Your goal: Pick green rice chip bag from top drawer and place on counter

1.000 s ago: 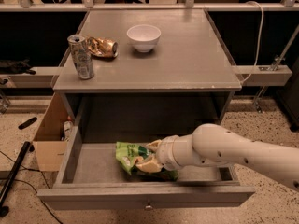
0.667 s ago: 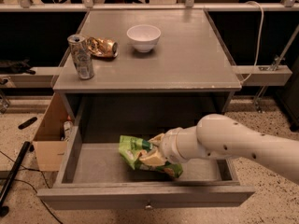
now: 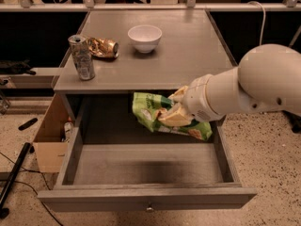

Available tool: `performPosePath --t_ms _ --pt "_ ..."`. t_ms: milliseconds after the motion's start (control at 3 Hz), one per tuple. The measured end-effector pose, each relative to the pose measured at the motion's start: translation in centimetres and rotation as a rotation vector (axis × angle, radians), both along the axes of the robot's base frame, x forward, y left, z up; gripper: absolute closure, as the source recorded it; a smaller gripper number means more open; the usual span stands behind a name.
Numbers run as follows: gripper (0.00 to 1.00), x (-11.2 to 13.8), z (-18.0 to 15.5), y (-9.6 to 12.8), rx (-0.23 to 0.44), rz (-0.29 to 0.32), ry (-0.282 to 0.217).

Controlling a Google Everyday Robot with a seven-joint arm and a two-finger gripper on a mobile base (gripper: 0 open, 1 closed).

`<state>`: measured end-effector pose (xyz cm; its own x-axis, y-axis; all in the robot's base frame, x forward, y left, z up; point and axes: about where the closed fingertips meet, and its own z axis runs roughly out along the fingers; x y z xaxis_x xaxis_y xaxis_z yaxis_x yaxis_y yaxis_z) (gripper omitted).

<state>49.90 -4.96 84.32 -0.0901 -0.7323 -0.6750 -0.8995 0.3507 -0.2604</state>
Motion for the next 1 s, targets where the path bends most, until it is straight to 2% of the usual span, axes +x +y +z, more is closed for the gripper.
performPosePath --t_ms 333,667,1000 --pt "1.0 0.0 0.0 0.0 0.0 0.0 0.0" --pt "1.0 0.4 2.1 0.3 -0.024 0.021 -0.041" --pt "1.0 2.8 6.2 0.7 -0.089 0.042 -0.087"
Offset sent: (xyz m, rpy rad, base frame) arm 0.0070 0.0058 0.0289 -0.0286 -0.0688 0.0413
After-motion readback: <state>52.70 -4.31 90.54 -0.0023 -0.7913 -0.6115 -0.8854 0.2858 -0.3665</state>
